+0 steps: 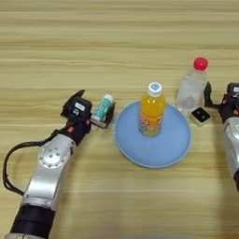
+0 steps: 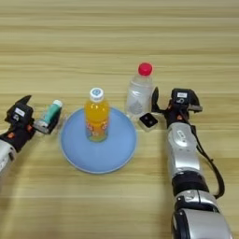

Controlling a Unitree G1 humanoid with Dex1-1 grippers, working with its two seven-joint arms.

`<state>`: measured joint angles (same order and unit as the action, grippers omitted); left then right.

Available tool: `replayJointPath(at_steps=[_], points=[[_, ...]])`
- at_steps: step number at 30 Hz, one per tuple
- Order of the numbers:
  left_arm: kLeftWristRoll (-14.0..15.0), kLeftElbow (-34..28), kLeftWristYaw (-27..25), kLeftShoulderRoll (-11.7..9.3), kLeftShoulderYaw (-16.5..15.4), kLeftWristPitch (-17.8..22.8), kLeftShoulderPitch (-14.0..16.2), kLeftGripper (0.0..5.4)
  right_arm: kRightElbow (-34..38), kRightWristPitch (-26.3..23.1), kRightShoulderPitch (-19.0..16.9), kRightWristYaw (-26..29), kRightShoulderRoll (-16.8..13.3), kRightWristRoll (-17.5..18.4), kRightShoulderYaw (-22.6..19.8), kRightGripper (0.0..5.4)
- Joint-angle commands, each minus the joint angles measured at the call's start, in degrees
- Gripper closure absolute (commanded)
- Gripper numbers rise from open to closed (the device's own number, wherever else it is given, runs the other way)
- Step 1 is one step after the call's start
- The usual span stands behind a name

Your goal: Move the objects on the table

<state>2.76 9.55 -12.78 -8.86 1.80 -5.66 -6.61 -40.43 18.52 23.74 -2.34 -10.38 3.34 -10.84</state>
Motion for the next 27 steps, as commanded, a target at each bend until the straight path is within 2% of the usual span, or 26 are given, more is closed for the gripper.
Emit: replayJointPath(at_steps=[1,5,10,19,22,27], points=[[-0.4,5.5,4.6,2.4,-2.4,-3.4,-3.7,0.01,0.1,0.5,0.0,0.0,-0.5,0.3,-0.7,0.00],[-0.9,12.5,8.9,3.4,-4.8,-8.5,-6.7,0.01,0.3,0.9,-0.7,0.9,-1.2,0.9,-1.5,0.00],[-1.1,16.3,12.8,3.8,-7.0,-13.2,-7.9,0.01,1.2,1.6,-1.9,1.8,-1.8,1.4,-2.2,0.00],[-3.3,19.4,16.8,4.5,-6.9,-15.5,-9.1,0.01,5.6,1.9,-5.9,4.0,-2.6,1.9,-3.0,0.00],[-3.6,19.7,17.4,4.9,-6.7,-15.7,-9.4,0.01,10.4,1.0,-8.2,5.0,-3.0,2.8,-3.2,0.00],[-4.1,20.1,18.0,5.2,-6.5,-15.9,-9.7,0.01,24.8,-1.0,-13.6,6.4,-3.1,3.7,-3.0,0.00]])
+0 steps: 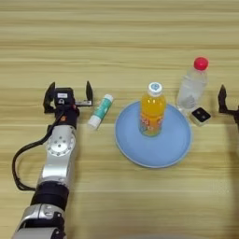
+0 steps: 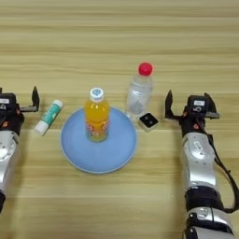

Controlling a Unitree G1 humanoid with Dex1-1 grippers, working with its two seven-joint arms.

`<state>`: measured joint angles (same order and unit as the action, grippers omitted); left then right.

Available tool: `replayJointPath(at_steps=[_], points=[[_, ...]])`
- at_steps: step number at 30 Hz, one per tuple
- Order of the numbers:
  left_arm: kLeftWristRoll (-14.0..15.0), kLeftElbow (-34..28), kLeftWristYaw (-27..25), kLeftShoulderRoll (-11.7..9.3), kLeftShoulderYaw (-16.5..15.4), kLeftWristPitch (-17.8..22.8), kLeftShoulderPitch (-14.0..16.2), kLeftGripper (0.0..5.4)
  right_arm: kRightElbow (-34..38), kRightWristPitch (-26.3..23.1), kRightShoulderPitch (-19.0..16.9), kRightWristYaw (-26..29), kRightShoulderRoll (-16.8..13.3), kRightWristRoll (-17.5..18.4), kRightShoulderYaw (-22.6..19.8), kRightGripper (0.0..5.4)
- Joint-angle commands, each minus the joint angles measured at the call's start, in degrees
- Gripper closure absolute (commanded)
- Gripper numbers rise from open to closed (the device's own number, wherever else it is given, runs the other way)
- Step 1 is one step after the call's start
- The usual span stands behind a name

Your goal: Move the objects on the table

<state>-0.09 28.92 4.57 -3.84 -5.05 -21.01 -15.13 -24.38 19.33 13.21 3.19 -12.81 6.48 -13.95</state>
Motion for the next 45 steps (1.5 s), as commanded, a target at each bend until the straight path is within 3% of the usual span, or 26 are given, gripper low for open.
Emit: replayJointPath(at_steps=[1,3,7,12,14,17,21,27,33,37,40,45], points=[[-1.3,0.8,0.8,0.2,0.4,-0.6,-1.2,0.01,11.6,-2.9,-3.9,1.3,-0.9,1.0,0.2,0.00],[-1.3,0.9,0.9,0.2,0.6,-0.6,-1.2,0.01,17.5,-6.6,-5.6,3.4,-2.1,1.8,1.0,0.00],[-1.3,0.8,1.2,0.2,0.8,-0.6,-1.2,0.01,28.9,-19.9,-9.6,9.9,-5.6,6.7,2.7,0.00],[-1.3,0.6,1.7,0.3,0.9,-0.4,-1.2,0.01,36.7,-31.3,-13.6,14.8,-12.0,9.8,0.1,0.00],[-1.4,0.6,1.9,0.3,0.9,-0.4,-1.2,0.01,36.8,-32.8,-14.6,16.7,-14.9,9.5,-1.5,0.00],[-1.5,0.8,1.9,0.2,0.9,-0.3,-1.4,0.01,40.6,-34.1,-18.0,21.6,-18.5,9.3,-0.2,0.00],[-1.5,0.9,1.7,0.2,0.8,-0.3,-1.5,0.01,47.1,-35.0,-22.7,28.0,-20.4,11.0,3.0,0.00],[-1.4,1.1,1.5,0.1,0.6,-0.4,-1.6,0.01,54.2,-35.7,-25.9,35.6,-19.7,14.9,10.8,0.00],[-1.2,1.5,1.2,0.0,0.4,-0.5,-1.7,0.01,50.8,-32.6,-23.0,35.6,-17.2,10.0,18.4,0.00],[-1.0,1.7,1.0,-0.1,0.3,-0.6,-1.8,0.01,49.3,-31.4,-21.5,35.6,-15.0,9.2,21.2,0.00],[-1.0,1.8,0.8,-0.2,0.2,-0.6,-1.8,0.01,43.3,-28.7,-17.3,31.5,-11.1,5.3,22.9,0.00],[-1.0,1.8,0.6,-0.1,0.1,-0.6,-1.7,0.01,39.1,-26.2,-15.4,30.2,-8.7,2.8,24.3,0.00]])
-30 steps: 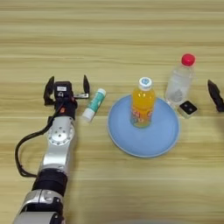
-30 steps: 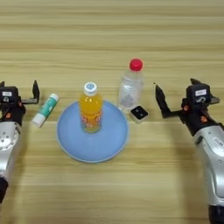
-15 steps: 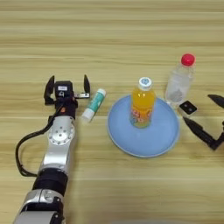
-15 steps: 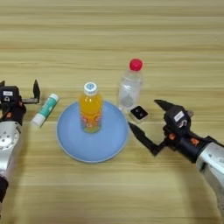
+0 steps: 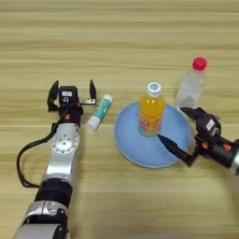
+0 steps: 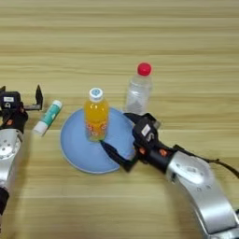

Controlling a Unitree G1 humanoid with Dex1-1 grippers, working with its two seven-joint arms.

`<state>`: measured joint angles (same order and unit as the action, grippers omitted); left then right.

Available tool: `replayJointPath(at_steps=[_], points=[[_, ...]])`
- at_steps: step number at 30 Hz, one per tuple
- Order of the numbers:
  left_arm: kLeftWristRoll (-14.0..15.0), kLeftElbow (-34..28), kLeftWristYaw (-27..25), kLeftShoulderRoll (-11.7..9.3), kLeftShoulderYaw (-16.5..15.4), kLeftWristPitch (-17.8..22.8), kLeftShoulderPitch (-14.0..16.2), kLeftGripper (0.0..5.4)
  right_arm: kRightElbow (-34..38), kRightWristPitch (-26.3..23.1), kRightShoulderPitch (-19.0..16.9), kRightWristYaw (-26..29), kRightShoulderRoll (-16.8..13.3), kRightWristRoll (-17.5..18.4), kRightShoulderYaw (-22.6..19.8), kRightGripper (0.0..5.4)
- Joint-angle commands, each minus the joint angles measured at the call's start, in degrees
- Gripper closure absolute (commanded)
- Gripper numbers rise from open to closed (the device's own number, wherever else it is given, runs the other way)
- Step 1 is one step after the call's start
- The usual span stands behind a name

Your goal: Move the objects on the table

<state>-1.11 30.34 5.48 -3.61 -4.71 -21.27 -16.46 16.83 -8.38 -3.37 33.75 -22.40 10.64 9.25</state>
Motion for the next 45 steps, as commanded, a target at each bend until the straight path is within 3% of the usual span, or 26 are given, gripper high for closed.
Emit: replayJointPath(at_steps=[1,11,21,30,45], points=[[0.0,0.4,-0.3,-0.3,-0.2,-0.4,-0.4,0.01,-2.7,1.9,1.4,-0.4,1.2,-1.6,1.3,0.00],[-0.1,0.7,-0.3,-0.2,-0.3,-0.5,-0.5,0.01,-8.3,3.5,3.7,-0.9,4.6,-3.1,3.6,0.00],[-0.3,0.8,-0.3,0.0,-0.1,-0.4,-0.5,0.01,-12.1,3.4,7.5,-2.0,8.0,-1.3,1.7,0.00],[-0.5,0.8,-0.2,0.1,0.2,-0.5,-0.3,0.01,-16.8,4.3,11.3,-2.4,10.8,-2.2,2.2,0.00],[-0.5,1.0,0.1,0.0,0.4,-0.6,-0.3,0.00,-24.0,8.1,12.5,-2.4,15.5,-3.2,4.9,0.17]])
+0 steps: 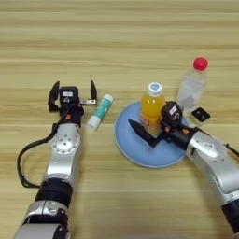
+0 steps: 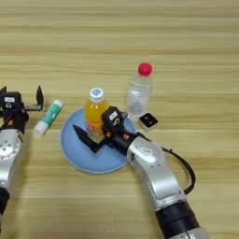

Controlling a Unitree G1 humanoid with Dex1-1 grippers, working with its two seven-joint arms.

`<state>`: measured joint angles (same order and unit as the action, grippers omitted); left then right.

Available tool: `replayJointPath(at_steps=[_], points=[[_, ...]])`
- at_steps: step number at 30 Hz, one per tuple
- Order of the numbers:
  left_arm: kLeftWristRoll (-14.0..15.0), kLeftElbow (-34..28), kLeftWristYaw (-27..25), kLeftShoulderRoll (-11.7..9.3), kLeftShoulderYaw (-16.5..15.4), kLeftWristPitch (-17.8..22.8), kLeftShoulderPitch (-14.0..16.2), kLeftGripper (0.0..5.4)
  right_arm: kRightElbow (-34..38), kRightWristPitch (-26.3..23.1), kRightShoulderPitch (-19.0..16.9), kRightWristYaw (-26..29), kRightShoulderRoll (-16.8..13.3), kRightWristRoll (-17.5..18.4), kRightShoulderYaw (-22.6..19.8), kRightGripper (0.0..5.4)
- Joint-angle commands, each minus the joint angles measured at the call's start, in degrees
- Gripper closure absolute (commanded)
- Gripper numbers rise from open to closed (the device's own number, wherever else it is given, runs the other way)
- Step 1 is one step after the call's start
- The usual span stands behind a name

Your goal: Move the objects on the table

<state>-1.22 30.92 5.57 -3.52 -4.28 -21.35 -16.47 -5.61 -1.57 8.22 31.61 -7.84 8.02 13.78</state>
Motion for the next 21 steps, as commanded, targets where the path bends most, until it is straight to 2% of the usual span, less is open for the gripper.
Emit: replayJointPath(at_steps=[1,14,17,21], points=[[-0.4,0.5,0.1,-0.1,-0.1,-0.5,-0.3,0.00,-2.0,1.6,0.9,-0.3,1.2,-0.7,0.4,0.24],[-0.5,0.8,0.1,-0.1,-0.1,-0.8,-0.4,0.00,-5.3,4.5,1.7,-1.2,1.9,-1.3,-0.5,1.69],[-0.5,0.9,0.1,-0.1,0.0,-0.8,-0.5,0.00,-6.2,5.2,2.1,-1.8,2.0,-1.4,-1.1,1.94],[-0.6,0.9,0.3,0.0,0.0,-0.9,-0.5,0.00,-4.1,6.0,1.8,-1.9,1.7,-1.4,-1.5,1.96]])
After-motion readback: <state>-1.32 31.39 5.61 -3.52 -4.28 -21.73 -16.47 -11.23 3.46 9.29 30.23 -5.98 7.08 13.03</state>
